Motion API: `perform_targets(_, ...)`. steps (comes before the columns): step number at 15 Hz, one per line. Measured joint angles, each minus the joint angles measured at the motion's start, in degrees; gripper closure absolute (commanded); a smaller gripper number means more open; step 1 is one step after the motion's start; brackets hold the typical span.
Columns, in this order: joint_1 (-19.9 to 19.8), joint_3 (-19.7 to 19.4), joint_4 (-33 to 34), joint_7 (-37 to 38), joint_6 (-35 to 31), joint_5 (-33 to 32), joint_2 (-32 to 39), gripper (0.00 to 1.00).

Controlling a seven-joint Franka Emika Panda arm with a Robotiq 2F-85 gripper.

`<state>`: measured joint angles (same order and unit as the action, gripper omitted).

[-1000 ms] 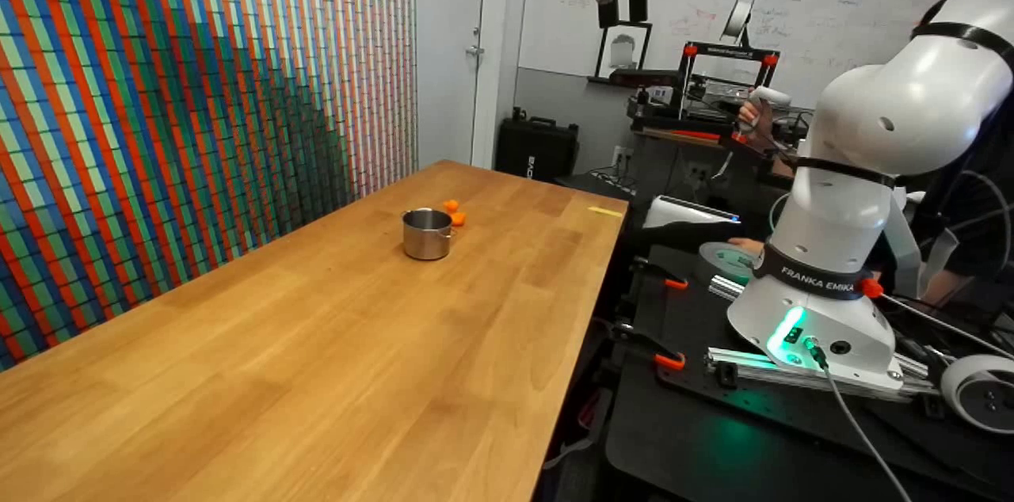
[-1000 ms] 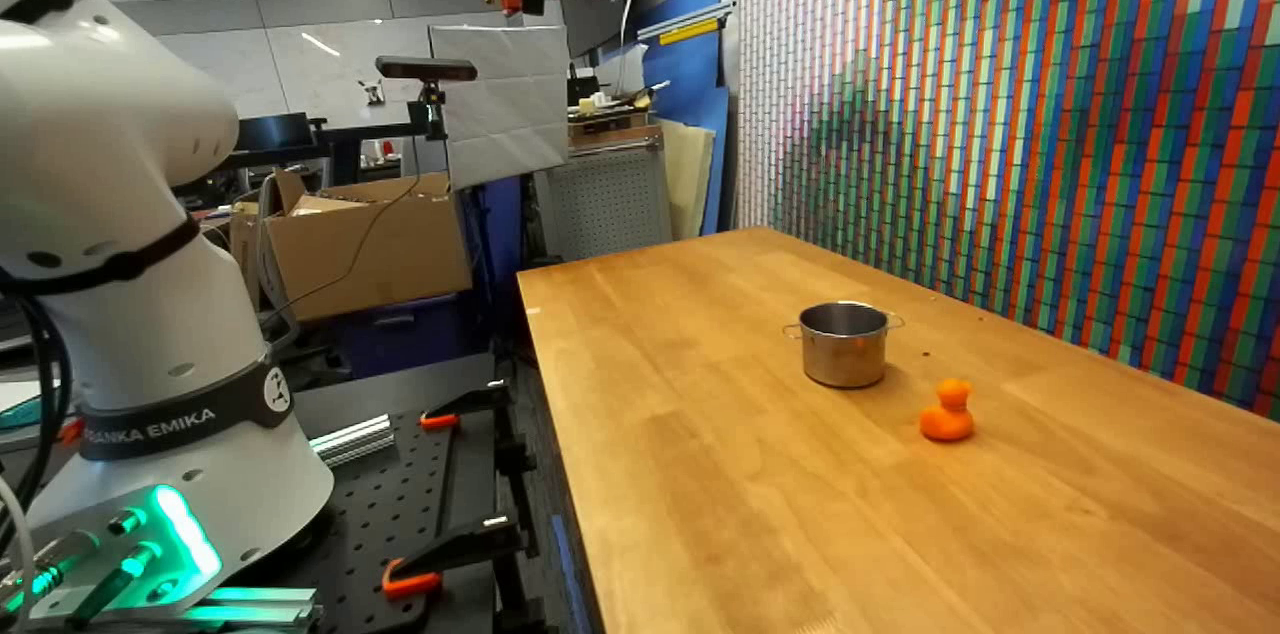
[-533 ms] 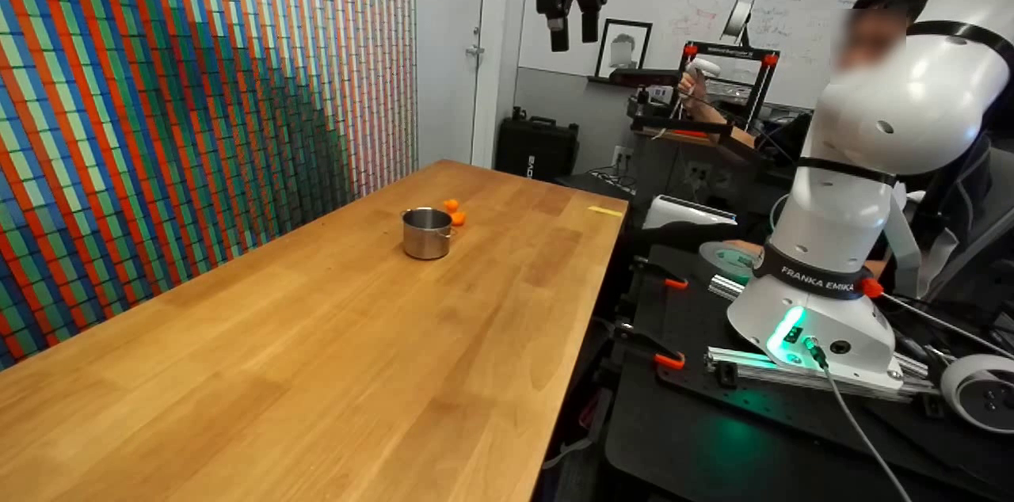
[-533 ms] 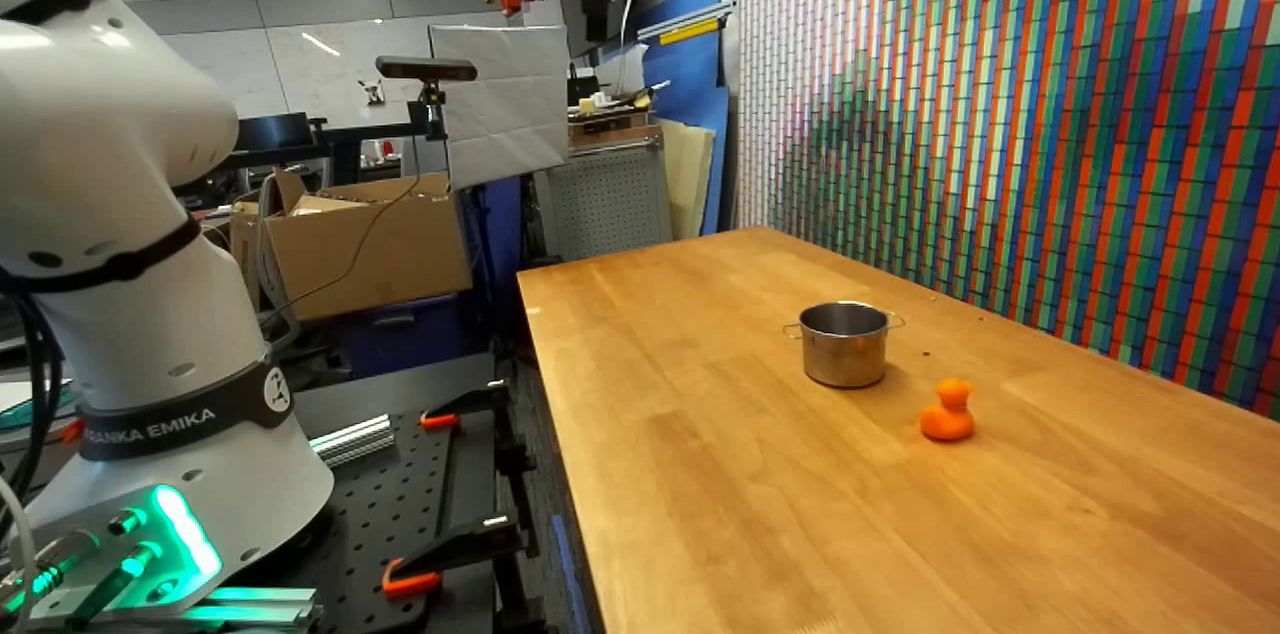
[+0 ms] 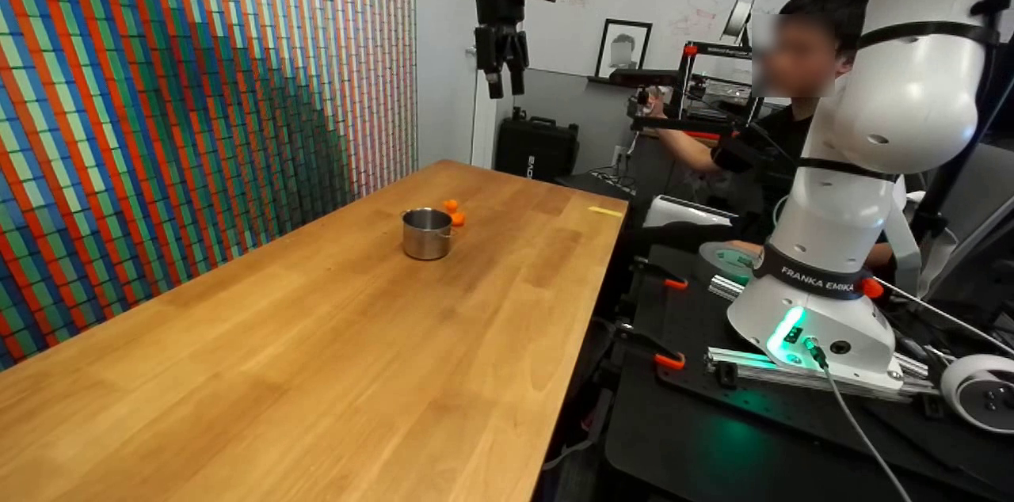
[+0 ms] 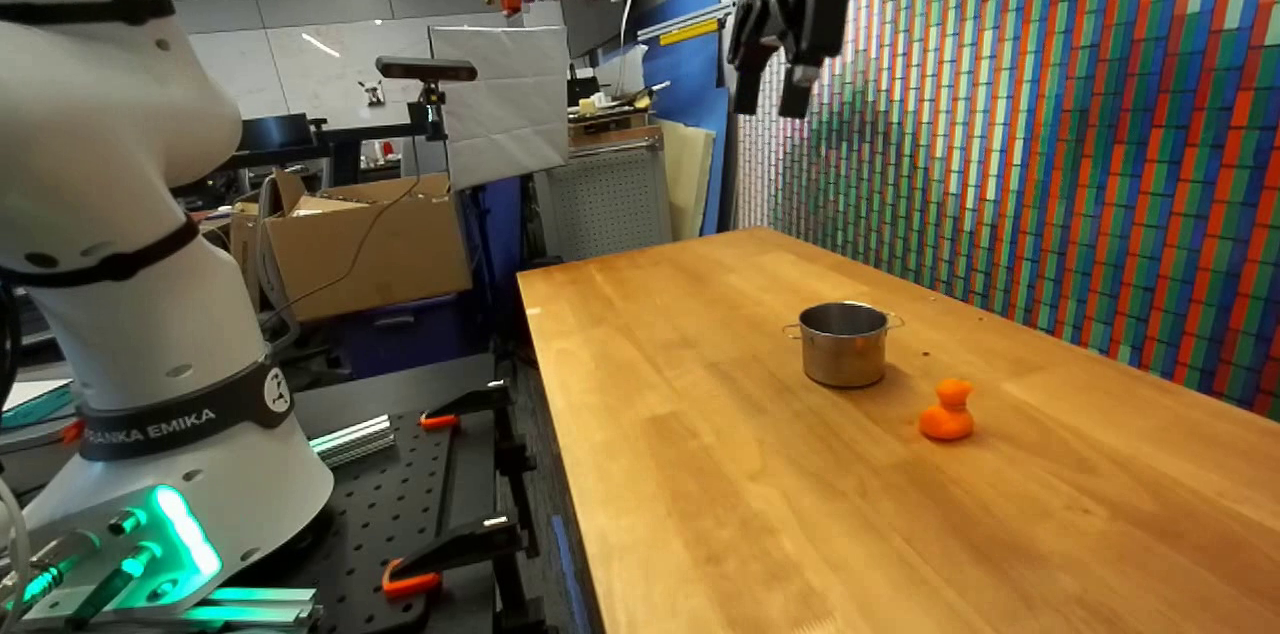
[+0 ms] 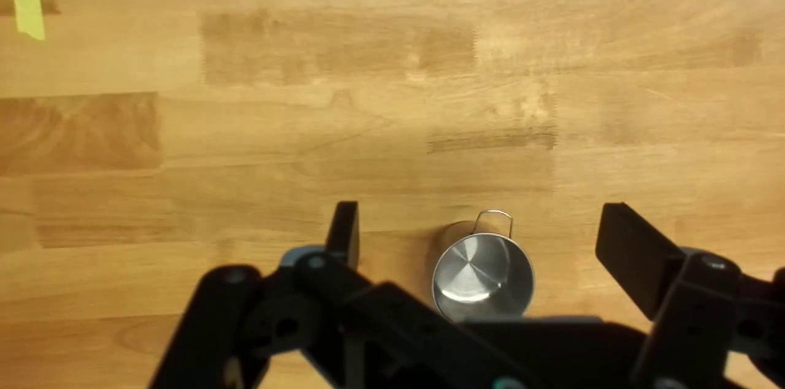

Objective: Pick up the rubber duck and put it in the cup

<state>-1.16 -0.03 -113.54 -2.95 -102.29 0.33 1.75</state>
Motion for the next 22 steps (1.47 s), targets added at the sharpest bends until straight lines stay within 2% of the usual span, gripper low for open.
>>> perform_targets(4, -1.87, -1.14, 8.02, -10.64, -0.17, 0.85, 11.91, 0.0)
perform_targets(8, -2.01, -1.4, 12.89, -10.22, -1.13, -1.96, 18.9, 0.0)
perform_targets(13, -2.08, -1.63, 12.25, -9.43, -4.61, -3.47, 20.87, 0.0)
perform_targets(18, -2.29, -2.72, 11.78, -6.36, -13.41, -4.94, 24.57, 0.0)
perform_targets(22, -2.29, -3.49, 9.13, -0.71, -21.84, -4.98, 26.83, 0.0)
